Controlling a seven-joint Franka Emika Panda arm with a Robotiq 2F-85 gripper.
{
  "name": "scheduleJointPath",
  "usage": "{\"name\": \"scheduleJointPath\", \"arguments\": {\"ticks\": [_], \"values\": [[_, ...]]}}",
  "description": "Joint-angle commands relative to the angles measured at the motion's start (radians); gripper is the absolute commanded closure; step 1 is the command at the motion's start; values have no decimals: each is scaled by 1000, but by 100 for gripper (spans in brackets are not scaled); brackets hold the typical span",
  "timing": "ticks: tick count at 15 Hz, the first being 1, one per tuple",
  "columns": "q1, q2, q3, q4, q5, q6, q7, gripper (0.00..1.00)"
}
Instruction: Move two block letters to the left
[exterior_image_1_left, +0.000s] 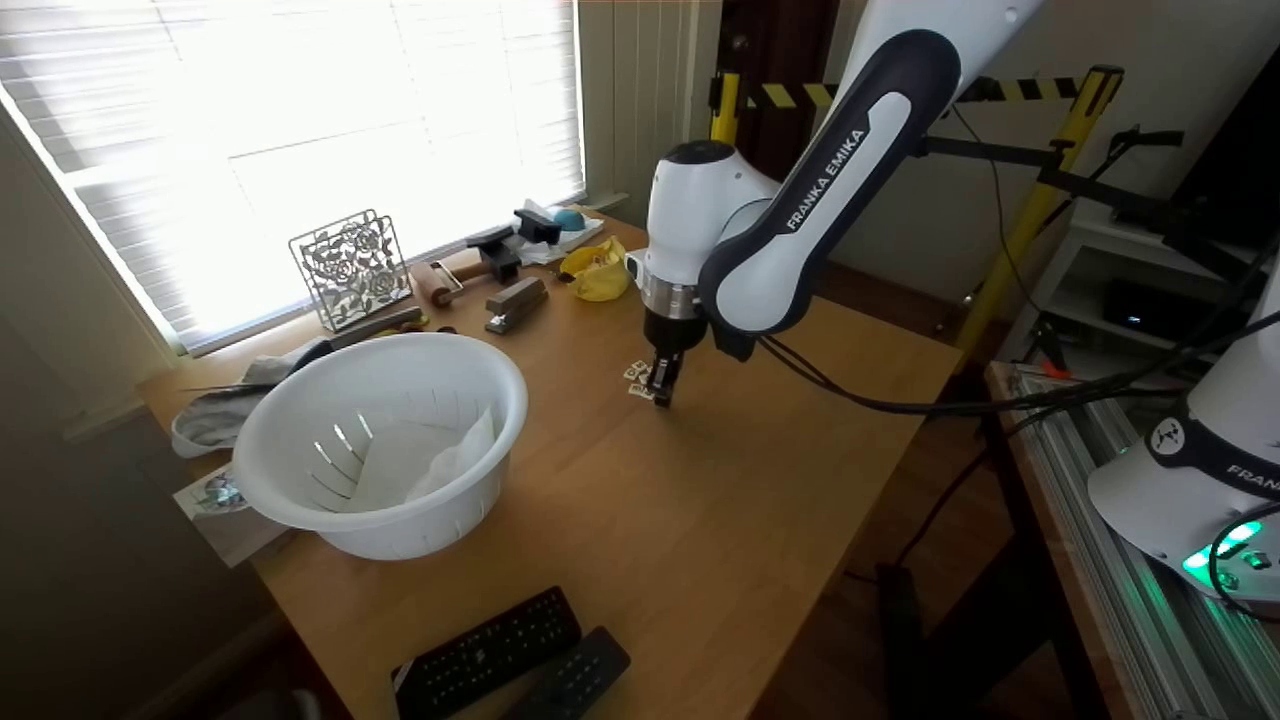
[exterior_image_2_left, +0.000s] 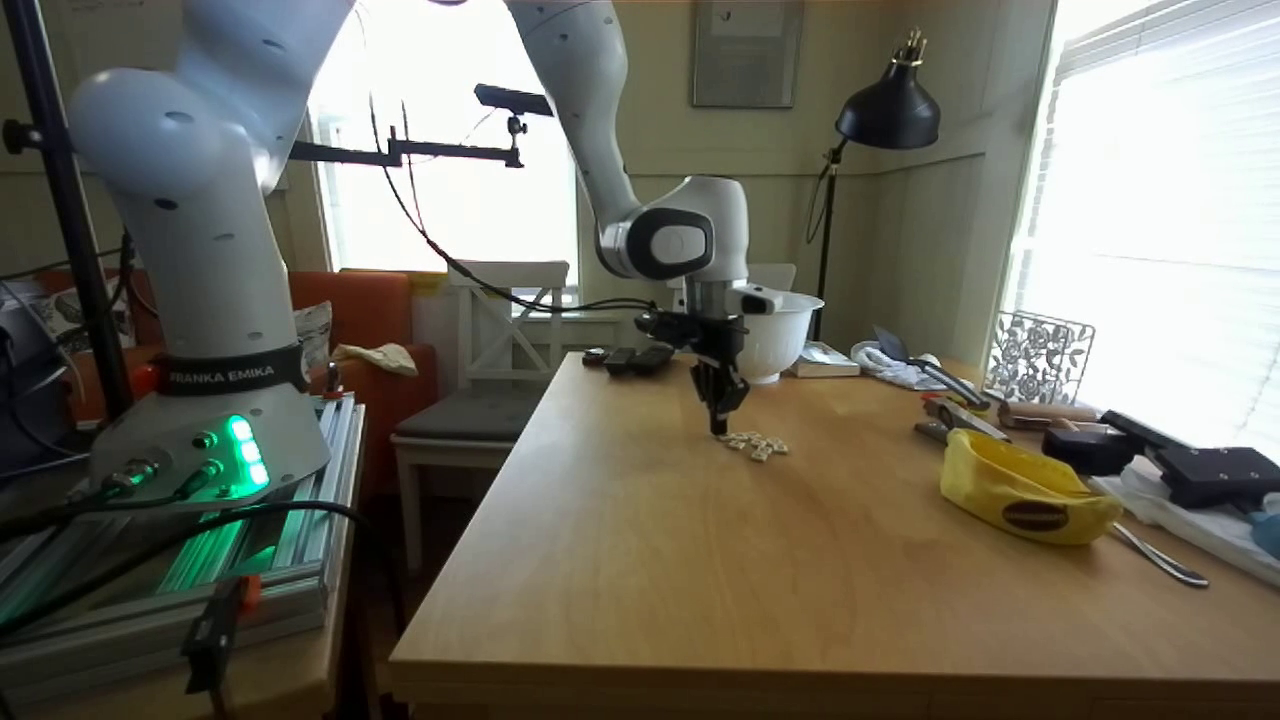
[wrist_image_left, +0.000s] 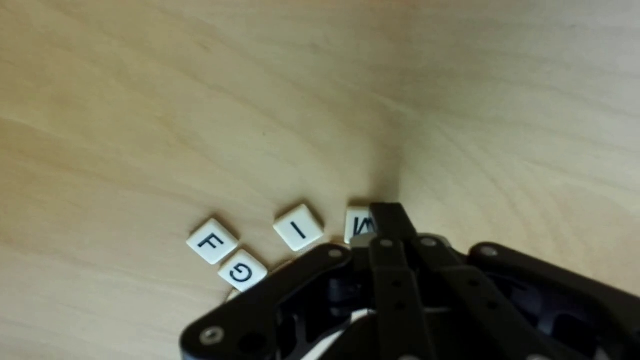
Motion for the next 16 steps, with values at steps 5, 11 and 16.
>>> {"name": "scheduleJointPath", "arguments": {"ticks": [5,11,16], "values": [[-29,23,53,12,1,2,-72,100],[-35,-15,64,-12,0,9,-95,100],[-27,-61,55,-39,-10,18,-100,100]]}}
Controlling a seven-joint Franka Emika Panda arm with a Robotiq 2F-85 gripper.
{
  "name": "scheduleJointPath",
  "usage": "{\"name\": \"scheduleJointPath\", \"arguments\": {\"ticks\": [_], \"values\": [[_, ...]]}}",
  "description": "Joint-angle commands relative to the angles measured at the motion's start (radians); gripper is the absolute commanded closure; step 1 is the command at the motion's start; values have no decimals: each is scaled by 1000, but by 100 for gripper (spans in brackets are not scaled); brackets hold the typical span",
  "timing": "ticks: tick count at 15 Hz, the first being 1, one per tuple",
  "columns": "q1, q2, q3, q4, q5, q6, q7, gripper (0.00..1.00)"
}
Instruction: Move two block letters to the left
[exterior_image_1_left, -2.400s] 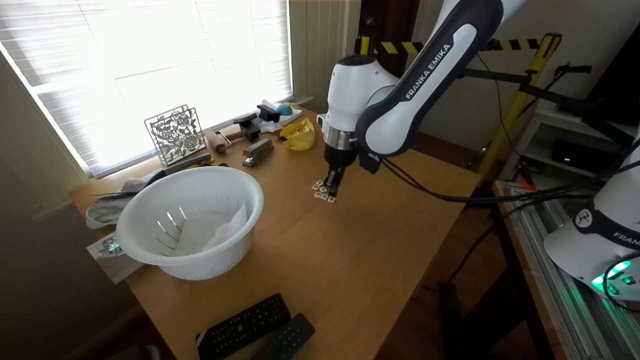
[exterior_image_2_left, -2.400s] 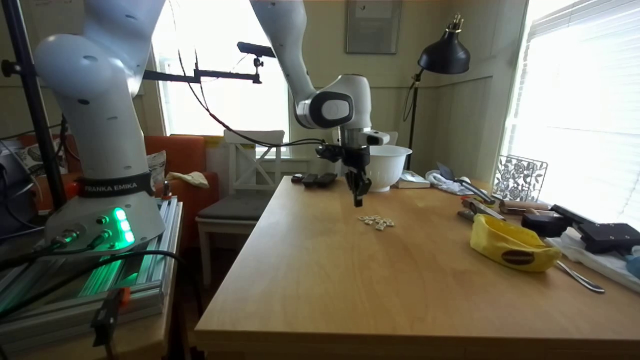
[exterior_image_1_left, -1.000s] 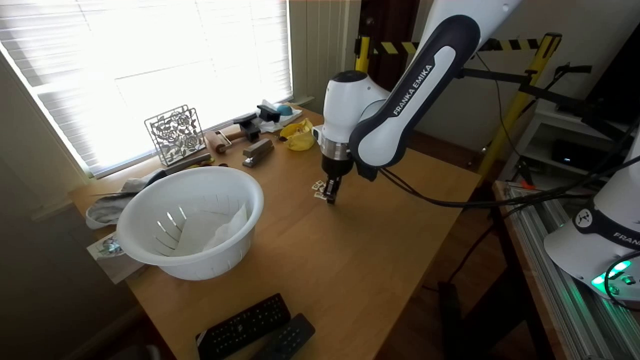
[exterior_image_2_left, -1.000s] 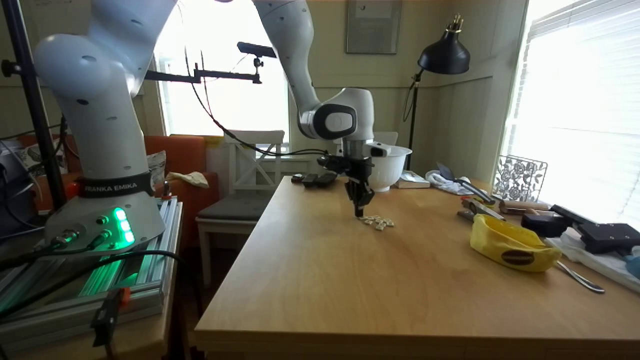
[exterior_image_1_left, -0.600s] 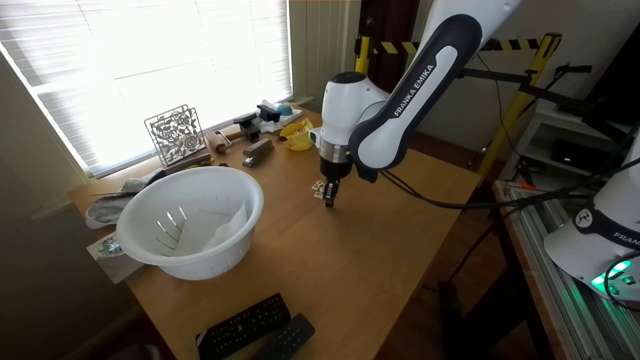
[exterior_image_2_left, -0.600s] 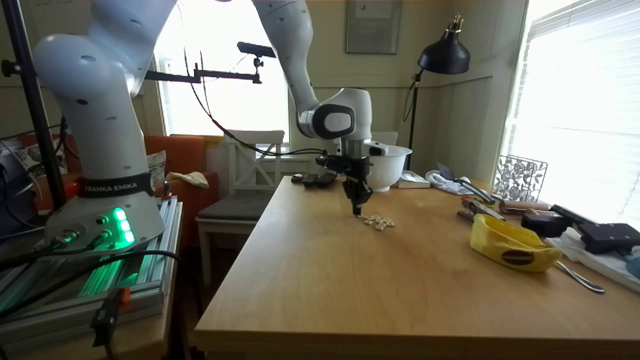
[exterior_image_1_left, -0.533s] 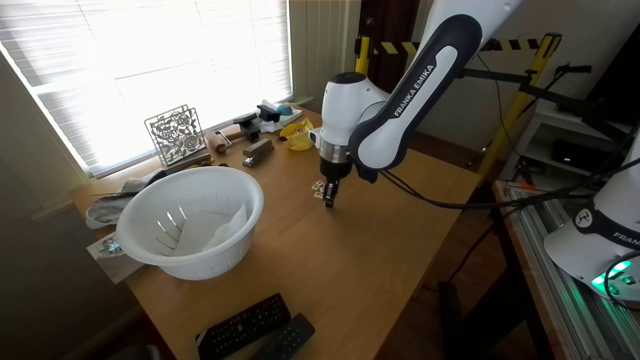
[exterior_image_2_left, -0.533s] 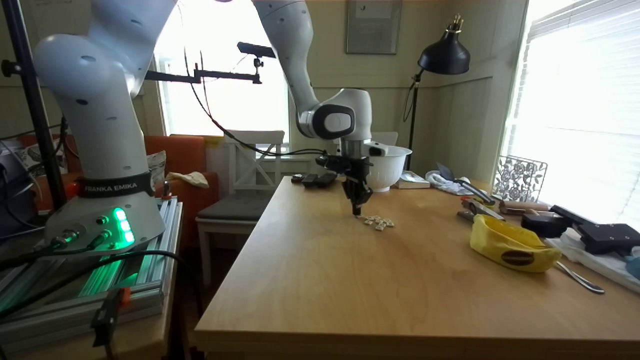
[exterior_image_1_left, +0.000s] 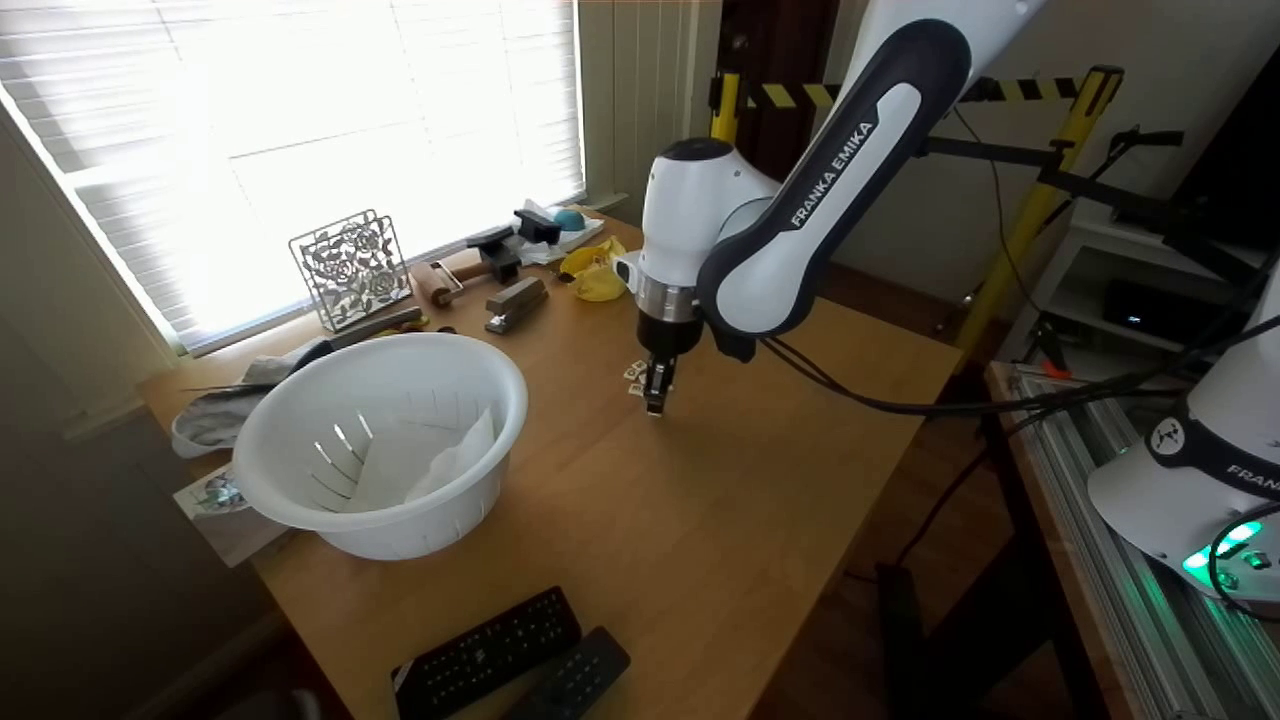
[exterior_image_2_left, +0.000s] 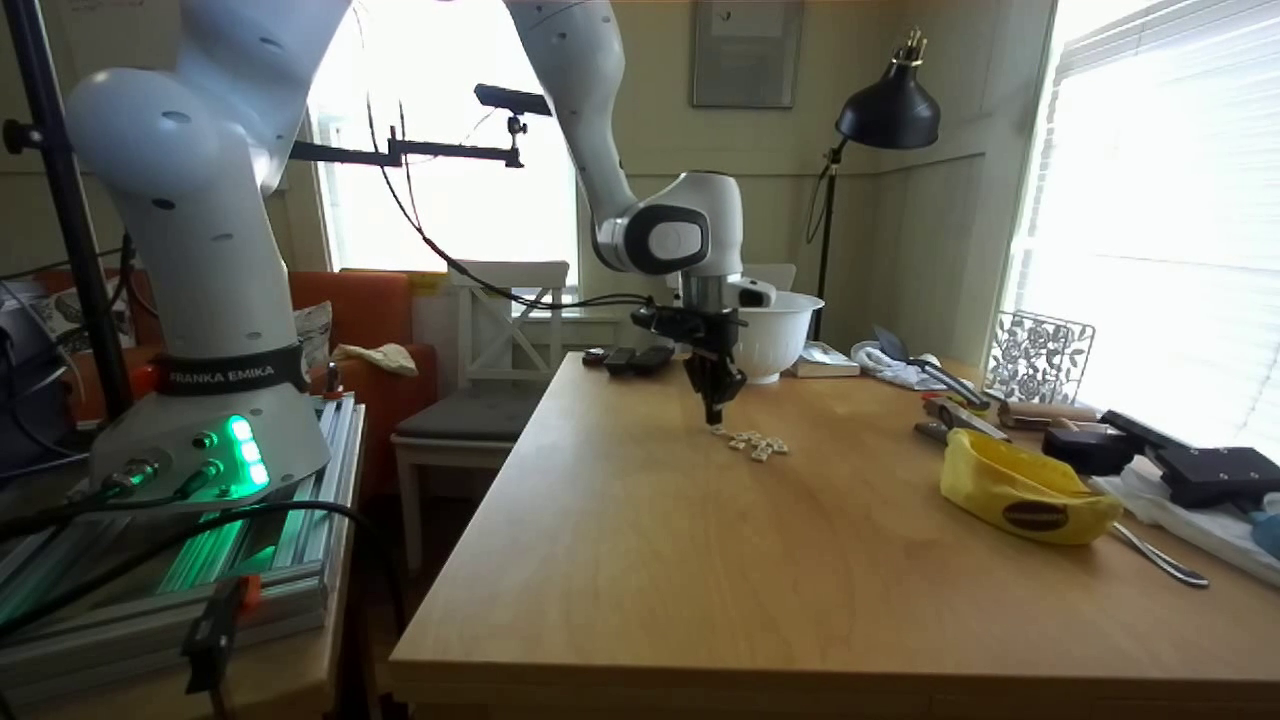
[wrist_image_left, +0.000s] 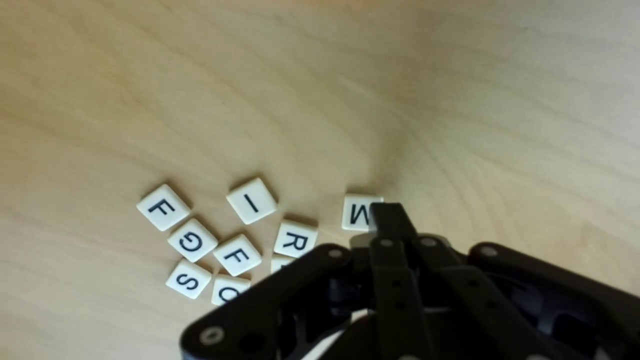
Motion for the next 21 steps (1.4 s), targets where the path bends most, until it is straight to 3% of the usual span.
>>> {"name": "scheduleJointPath", "arguments": {"ticks": [1,6,21], "values": [[-14,-58,10,-44,-8,22,-20,100],[-5,-66,-15,-24,-1,16,26,100],[-36,-17,-24,14,-22,1,-60,99]]}}
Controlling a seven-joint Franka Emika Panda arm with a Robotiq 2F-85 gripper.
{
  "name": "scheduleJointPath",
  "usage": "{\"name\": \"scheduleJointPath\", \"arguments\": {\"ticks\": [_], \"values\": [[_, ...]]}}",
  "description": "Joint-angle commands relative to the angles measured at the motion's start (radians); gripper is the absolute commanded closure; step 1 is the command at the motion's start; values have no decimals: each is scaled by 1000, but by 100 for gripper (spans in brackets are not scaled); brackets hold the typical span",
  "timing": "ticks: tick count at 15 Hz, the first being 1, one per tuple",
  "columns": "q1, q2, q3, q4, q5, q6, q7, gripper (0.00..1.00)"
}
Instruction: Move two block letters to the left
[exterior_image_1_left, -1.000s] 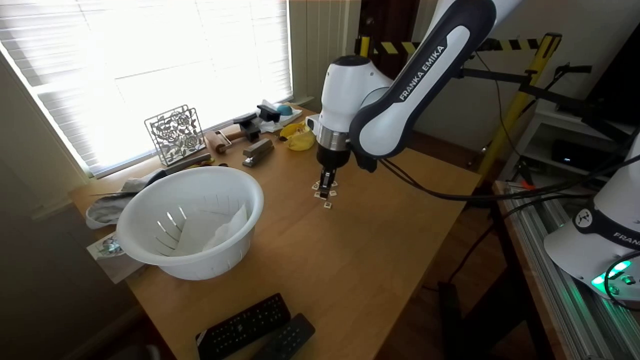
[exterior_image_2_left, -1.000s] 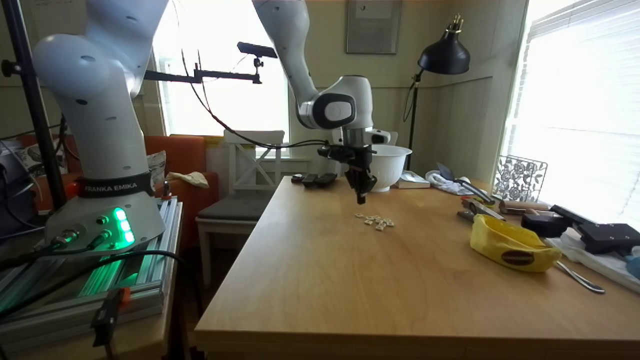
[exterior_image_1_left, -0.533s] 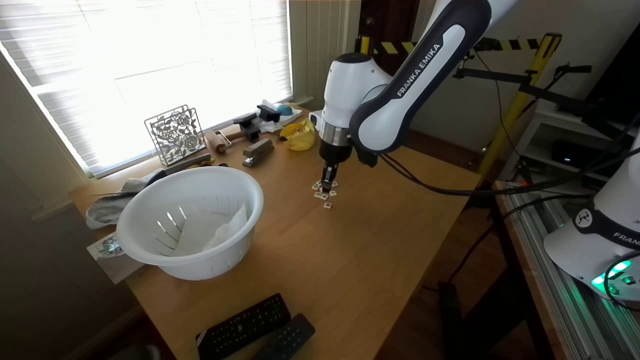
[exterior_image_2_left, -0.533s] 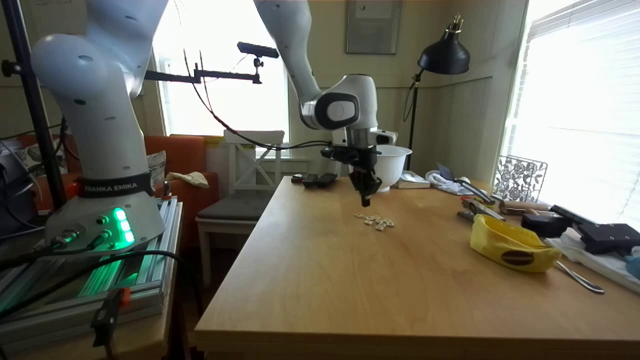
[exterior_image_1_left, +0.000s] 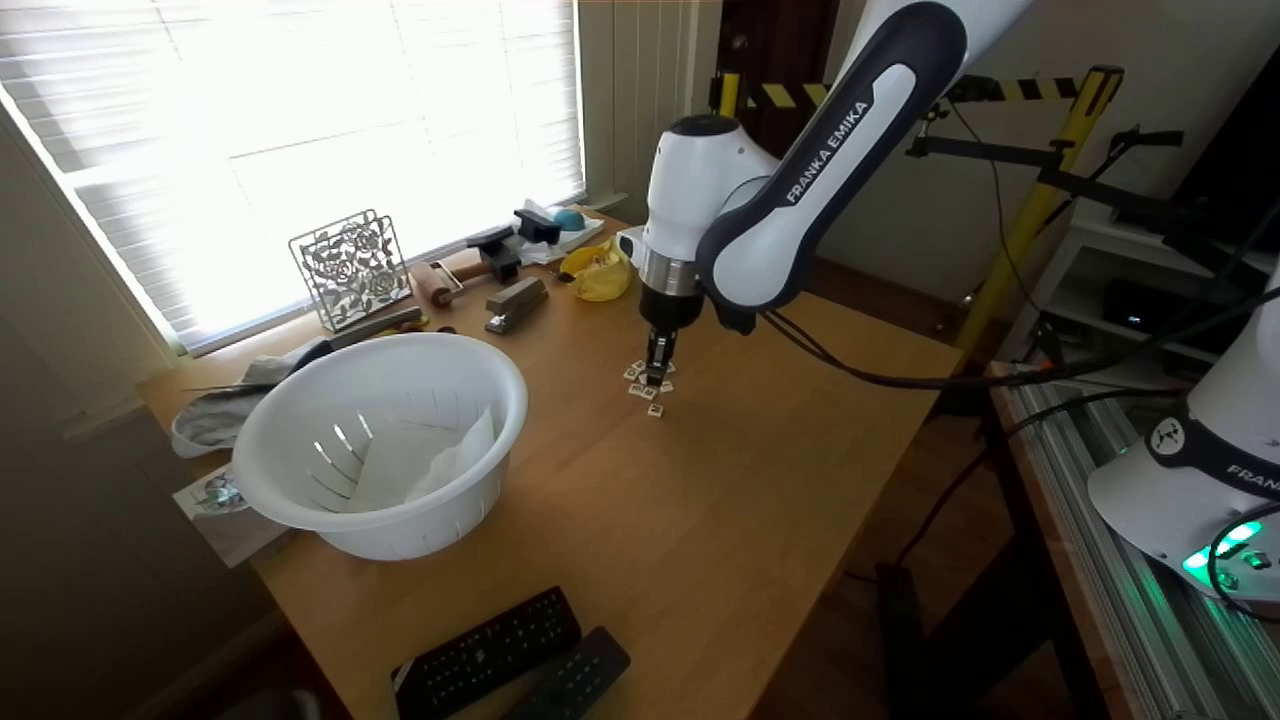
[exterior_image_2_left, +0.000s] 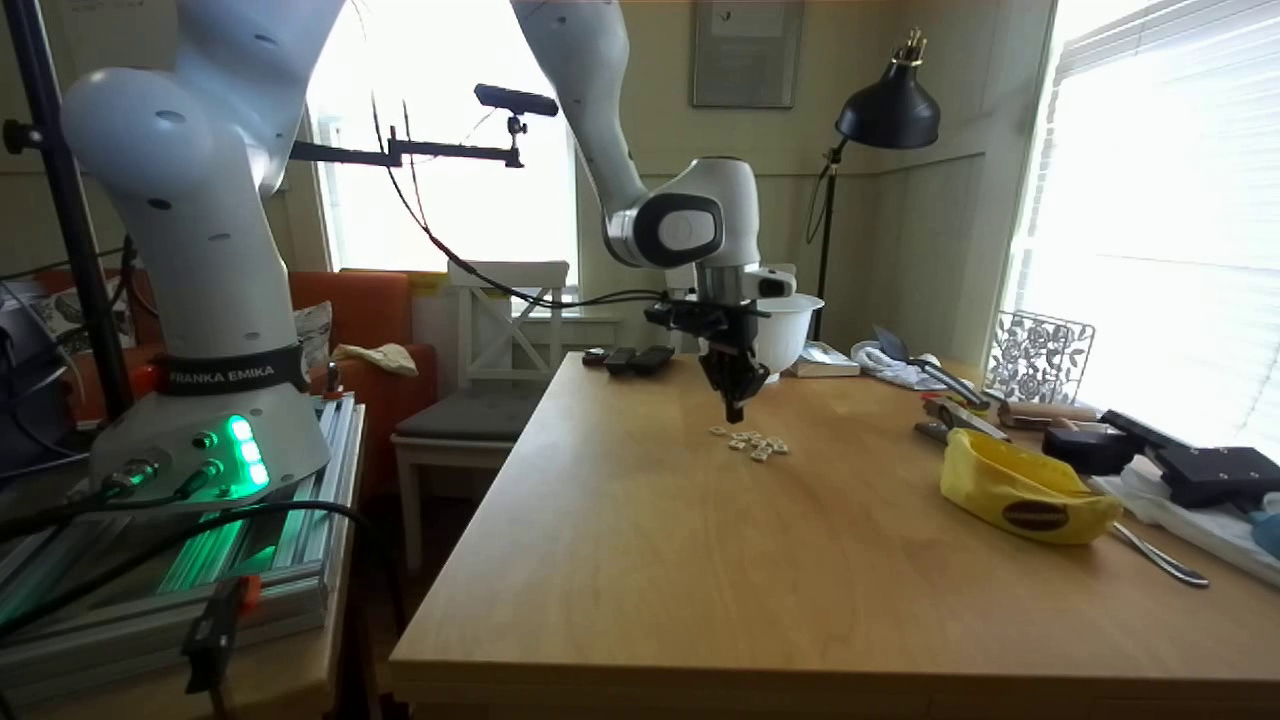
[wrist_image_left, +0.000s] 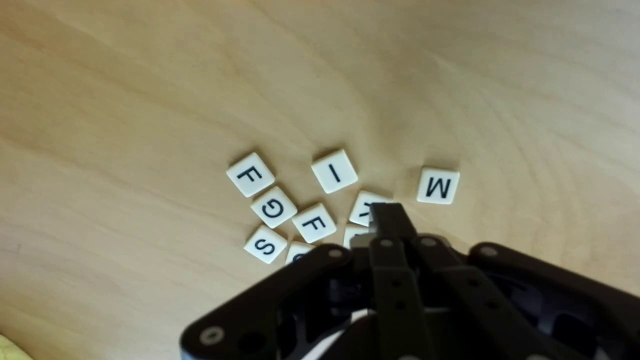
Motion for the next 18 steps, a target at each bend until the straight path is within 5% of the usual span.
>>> {"name": "scheduleJointPath", "arguments": {"ticks": [1,18], "values": [[-8,4,7,6,-15,-3,9,99],[-67,54,58,30,-33,39,-164,100]]}}
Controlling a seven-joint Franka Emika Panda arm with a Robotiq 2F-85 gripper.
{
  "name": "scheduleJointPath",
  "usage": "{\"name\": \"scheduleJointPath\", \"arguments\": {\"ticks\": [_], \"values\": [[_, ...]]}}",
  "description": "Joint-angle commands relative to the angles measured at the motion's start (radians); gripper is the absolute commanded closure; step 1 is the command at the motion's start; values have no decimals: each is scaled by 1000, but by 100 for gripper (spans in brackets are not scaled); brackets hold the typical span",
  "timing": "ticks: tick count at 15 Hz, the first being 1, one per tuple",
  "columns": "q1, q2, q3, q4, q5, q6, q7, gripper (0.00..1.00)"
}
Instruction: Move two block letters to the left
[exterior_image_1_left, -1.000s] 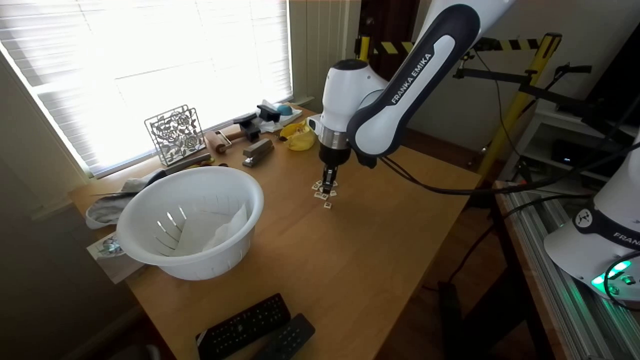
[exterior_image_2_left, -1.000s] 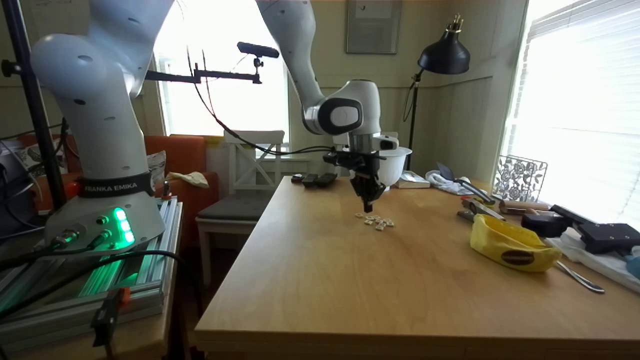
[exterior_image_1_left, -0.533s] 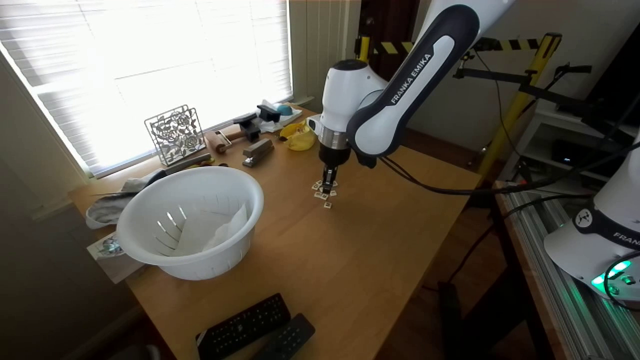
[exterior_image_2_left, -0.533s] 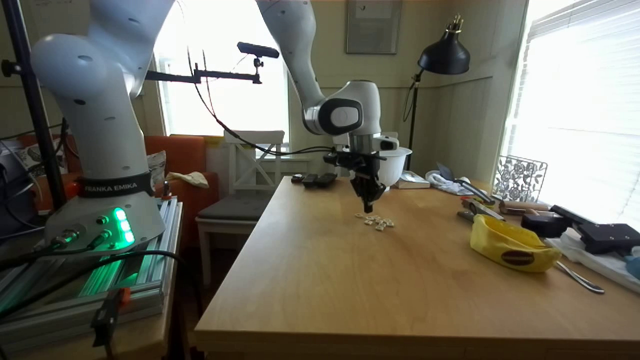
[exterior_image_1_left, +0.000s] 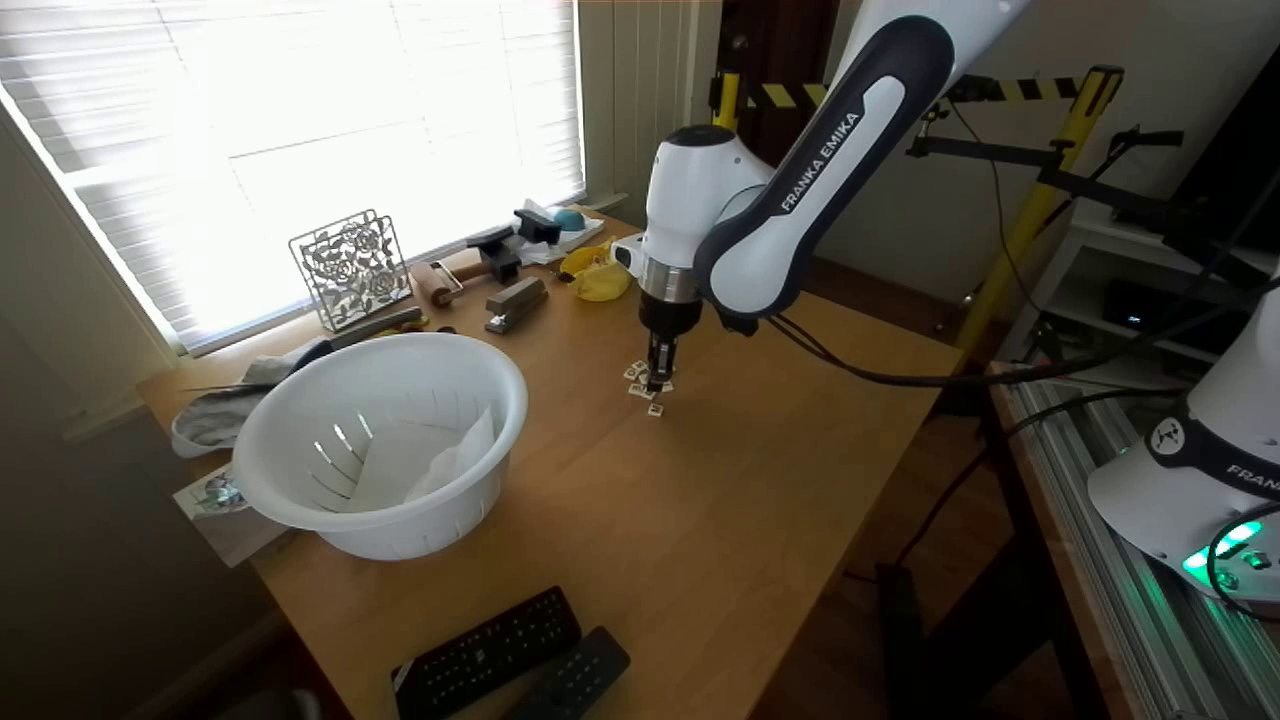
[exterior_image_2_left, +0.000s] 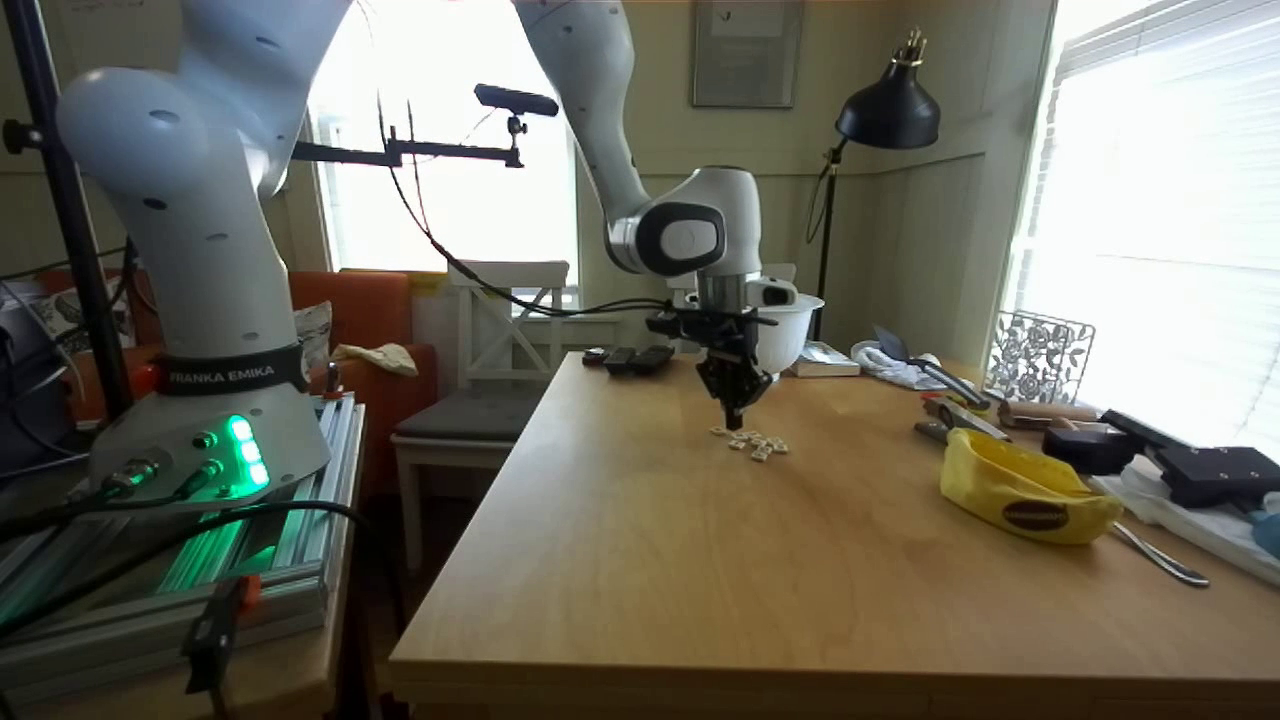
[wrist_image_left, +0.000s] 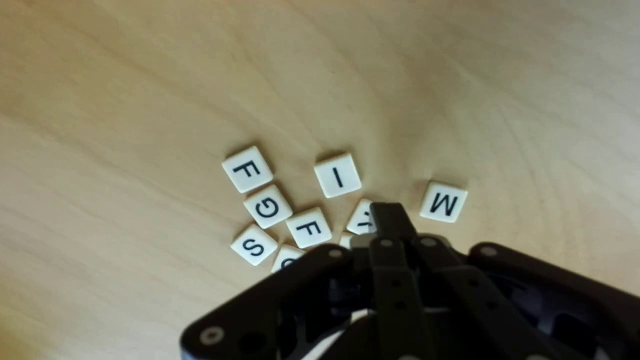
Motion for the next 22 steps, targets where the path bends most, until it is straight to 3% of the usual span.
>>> {"name": "scheduleJointPath", "arguments": {"ticks": [1,13,18,22], "values": [[-46,30,38,18,-26,40,-60,100],[-99,71,78,42,-49,35,-171,100],[-59,57,38,9,-56,29,-103,100],[-10,49,-18,2,-48,-3,23,100]]}}
